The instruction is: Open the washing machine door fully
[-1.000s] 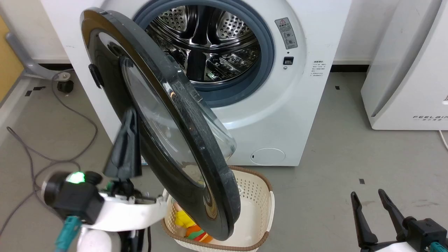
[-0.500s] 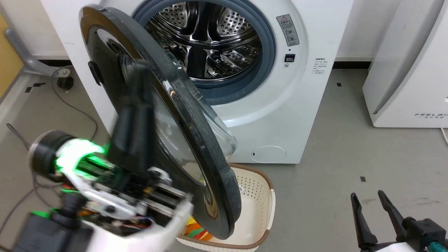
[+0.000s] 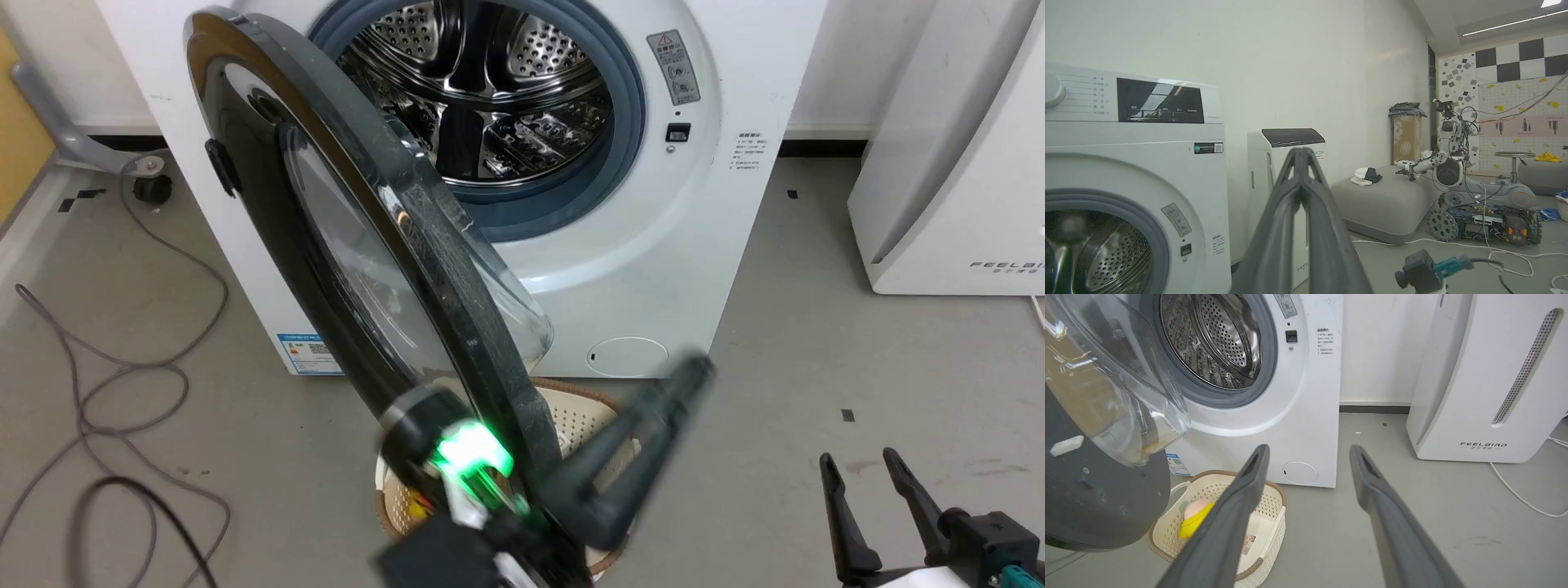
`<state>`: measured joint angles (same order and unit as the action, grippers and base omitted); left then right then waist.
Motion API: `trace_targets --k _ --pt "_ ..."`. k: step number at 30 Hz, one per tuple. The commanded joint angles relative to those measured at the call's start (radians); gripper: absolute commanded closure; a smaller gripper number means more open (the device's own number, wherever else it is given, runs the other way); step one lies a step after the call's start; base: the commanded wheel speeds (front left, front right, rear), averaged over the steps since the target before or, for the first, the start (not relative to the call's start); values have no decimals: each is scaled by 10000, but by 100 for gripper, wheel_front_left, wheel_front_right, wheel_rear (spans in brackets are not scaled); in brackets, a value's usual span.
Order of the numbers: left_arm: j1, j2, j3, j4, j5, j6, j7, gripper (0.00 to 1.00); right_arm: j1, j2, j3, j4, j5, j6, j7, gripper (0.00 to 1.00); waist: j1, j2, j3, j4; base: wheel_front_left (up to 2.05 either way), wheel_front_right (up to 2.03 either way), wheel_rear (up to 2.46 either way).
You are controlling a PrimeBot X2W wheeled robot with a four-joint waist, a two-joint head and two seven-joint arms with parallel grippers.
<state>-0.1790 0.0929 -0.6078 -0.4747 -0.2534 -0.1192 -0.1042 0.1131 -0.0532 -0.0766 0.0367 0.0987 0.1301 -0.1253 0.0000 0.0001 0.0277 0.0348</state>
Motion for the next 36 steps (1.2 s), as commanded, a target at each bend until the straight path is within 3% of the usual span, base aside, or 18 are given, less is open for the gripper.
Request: trace_targets --k 1,11,27,36 --pt "179 103 -148 84 -85 -65 138 100 -123 30 -3 37 88 6 -13 0 0 -1 7 6 0 0 0" --pt "1063 596 -877 1455 -322 249 1996 100 -184 30 1 191 79 6 81 0 0 -1 117 15 0 0 0" --pt "-217 -164 -230 4914 29 1360 771 100 -332 30 117 455 151 6 22 0 0 -1 197 -167 0 0 0" --pt "-394 -248 -165 6042 -212 1545 600 100 -285 30 174 571 196 6 -1 0 0 -1 98 -134 0 0 0"
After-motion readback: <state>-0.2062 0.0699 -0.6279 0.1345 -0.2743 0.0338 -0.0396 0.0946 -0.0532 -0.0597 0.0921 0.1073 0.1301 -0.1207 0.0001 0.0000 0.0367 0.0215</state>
